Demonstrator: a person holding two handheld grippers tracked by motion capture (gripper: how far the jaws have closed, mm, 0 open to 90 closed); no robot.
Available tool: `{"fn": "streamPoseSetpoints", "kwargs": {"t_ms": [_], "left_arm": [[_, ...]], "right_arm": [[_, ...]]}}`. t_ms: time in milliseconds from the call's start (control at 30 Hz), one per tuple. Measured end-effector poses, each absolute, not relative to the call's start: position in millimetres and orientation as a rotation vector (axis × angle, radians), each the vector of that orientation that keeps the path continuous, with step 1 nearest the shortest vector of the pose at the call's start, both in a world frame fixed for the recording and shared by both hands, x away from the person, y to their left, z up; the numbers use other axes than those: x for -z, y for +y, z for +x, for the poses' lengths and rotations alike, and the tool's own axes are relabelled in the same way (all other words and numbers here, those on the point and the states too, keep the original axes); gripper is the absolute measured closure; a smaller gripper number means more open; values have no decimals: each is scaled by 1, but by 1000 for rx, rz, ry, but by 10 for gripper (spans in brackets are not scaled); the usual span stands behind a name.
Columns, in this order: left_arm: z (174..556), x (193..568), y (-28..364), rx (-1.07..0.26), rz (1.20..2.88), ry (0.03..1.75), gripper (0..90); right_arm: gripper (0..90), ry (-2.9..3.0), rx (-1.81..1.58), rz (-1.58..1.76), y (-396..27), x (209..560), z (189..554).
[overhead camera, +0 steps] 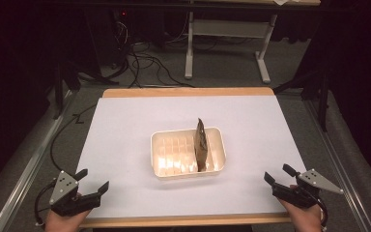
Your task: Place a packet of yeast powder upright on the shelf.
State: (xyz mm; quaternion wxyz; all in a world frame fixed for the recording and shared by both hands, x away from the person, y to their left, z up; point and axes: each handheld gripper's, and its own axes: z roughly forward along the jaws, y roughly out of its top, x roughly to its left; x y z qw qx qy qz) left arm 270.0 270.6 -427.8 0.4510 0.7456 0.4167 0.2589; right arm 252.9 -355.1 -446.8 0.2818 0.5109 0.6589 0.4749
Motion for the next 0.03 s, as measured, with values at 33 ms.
{"fn": "streamPoseSetpoints", "kwargs": {"t_ms": [33], "left_arm": [[270,427,271,-644,1837,1027,158]], "right_arm": [[196,1765,-1272,1371,-355,447,253]]}}
